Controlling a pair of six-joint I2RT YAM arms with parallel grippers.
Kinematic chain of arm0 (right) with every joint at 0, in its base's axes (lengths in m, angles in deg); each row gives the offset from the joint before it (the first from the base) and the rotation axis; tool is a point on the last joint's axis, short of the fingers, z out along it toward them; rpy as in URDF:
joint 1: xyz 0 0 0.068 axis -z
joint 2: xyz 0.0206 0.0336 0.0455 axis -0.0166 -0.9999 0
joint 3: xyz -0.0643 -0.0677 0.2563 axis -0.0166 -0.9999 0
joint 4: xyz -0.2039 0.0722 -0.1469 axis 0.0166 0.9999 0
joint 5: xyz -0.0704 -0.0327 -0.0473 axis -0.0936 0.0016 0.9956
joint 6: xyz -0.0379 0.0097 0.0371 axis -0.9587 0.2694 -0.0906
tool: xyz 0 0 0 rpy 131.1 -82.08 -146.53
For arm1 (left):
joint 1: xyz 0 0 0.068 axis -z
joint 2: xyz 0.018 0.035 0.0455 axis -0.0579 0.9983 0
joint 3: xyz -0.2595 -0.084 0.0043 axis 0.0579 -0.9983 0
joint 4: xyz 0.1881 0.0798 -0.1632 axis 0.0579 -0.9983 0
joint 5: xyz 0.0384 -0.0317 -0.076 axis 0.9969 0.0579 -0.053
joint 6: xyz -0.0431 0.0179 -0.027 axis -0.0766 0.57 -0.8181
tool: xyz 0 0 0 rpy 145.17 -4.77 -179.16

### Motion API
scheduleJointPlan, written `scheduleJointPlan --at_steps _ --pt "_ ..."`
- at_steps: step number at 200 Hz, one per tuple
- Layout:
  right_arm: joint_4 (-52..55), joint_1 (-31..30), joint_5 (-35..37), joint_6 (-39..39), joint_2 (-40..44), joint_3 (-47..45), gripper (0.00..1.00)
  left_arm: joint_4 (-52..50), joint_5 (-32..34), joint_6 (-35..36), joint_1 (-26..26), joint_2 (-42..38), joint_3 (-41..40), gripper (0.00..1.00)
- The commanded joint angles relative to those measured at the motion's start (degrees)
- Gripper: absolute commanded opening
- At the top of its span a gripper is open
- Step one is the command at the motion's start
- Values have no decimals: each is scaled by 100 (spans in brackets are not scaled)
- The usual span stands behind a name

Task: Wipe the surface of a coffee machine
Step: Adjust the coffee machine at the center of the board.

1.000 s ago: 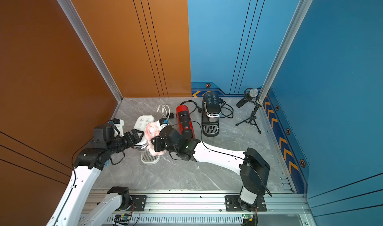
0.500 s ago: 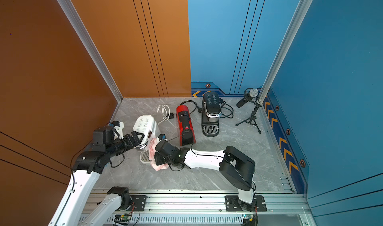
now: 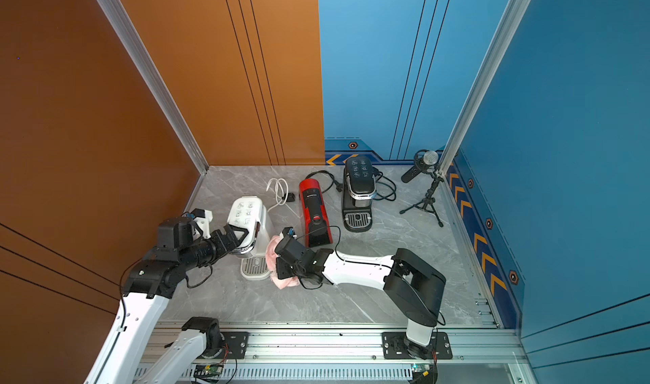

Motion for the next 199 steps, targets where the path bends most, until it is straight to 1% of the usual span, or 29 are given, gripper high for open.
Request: scheduleJointPlan --at_steps 1,48,85,118,156,199 --pt "521 43 354 -330 488 163 0 9 -305 -325 165 -28 -176 93" --pt "1267 42 586 -650 1079 262 0 249 19 -601 679 -20 -170 93" --pt "1611 48 761 -811 1538 252 0 591 431 -795 1404 140 -281 93" --pt "1970 75 1024 -950 1860 302 0 863 753 -863 1877 309 -284 93" --pt "2289 157 1148 -1070 2243 273 0 1173 906 -820 2107 660 -158 93" --pt "2452 202 1056 -1181 2588 308 0 1284 1039 -679 2301 1052 161 93"
